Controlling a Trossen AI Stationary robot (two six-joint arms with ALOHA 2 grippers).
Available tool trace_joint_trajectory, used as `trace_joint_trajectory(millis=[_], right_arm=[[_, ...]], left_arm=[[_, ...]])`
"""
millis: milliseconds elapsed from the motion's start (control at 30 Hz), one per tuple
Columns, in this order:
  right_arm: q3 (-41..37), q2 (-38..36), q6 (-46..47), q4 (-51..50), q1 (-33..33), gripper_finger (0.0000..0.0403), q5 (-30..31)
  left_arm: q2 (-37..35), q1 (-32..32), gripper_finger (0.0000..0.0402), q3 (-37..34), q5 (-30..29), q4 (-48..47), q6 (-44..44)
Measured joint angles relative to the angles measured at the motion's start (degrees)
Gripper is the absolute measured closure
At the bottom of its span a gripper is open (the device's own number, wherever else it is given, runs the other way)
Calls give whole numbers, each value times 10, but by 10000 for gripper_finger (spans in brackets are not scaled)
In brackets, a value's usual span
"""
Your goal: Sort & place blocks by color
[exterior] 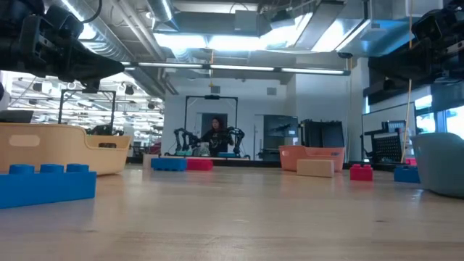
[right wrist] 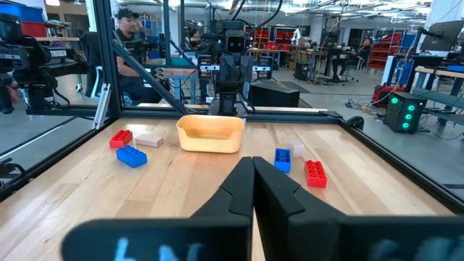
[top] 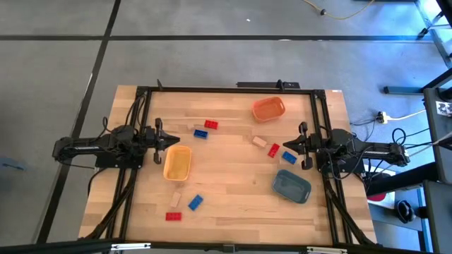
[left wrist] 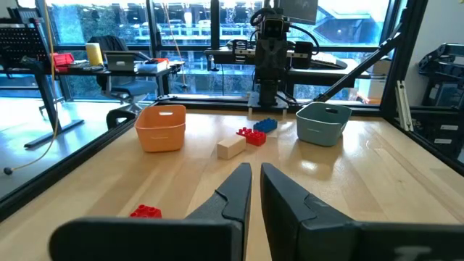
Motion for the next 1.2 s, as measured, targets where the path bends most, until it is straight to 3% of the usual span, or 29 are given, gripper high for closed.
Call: trace_joint_trajectory(millis=[367, 433, 500, 700, 833, 1000, 1200], right_arm=[[0, 0, 0, 0, 0, 396, 0], [0, 0, 0, 0, 0, 396, 0], [0, 0, 0, 0, 0, 396, 0], [0, 0, 0, 0, 0, 396, 0], [0, 0, 0, 0, 0, 396, 0], [0, 0, 0, 0, 0, 396, 0], [0, 0, 0, 0, 0, 396, 0]], left_arm=[[0, 0, 376, 0, 0, 1, -2], [0, 0, 376, 0, 10, 11, -43], [0, 0, 376, 0, 21, 36, -86], [0, 0, 376, 0, 22, 167, -109], [0, 0, 376, 0, -17, 240, -112], [0, 0, 376, 0, -62, 283, -190], [0, 0, 376, 0, -88, 284, -230]])
